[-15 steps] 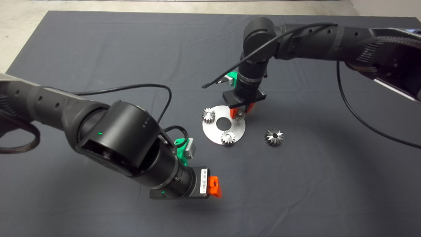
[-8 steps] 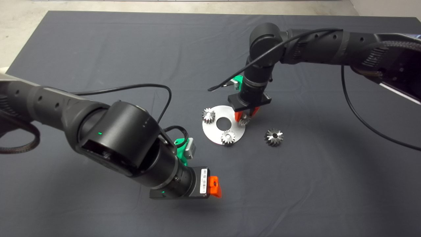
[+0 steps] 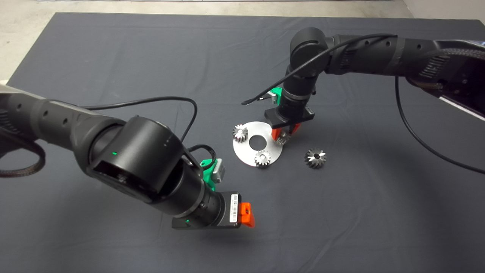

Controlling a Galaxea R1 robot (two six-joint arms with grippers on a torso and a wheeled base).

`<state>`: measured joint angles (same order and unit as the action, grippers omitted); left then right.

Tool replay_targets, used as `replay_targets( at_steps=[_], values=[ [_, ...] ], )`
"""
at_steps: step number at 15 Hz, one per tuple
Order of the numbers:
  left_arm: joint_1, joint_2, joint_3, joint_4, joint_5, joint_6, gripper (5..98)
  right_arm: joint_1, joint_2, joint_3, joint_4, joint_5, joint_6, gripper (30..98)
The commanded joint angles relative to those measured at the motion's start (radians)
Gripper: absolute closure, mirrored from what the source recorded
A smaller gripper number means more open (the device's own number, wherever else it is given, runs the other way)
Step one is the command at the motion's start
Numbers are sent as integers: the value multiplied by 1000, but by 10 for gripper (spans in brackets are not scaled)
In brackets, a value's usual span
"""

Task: Remove an incorrectly installed larger gear and replace it with the correct smaller gear

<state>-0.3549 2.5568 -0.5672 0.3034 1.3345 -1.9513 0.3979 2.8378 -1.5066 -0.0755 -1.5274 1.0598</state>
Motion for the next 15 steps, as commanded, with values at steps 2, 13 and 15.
replay_targets(
  at_steps=[2, 13, 15],
  values=[
    [-16, -2, 1, -9, 0, 0, 58, 93, 22, 13, 23, -129, -1, 869],
    [-16, -2, 5, -9, -1, 0, 58, 78, 18, 5, 42, -131, 3, 869],
    [-16, -2, 6, -9, -1, 0, 58, 53, 15, 1, 42, -131, 3, 869]
  ],
)
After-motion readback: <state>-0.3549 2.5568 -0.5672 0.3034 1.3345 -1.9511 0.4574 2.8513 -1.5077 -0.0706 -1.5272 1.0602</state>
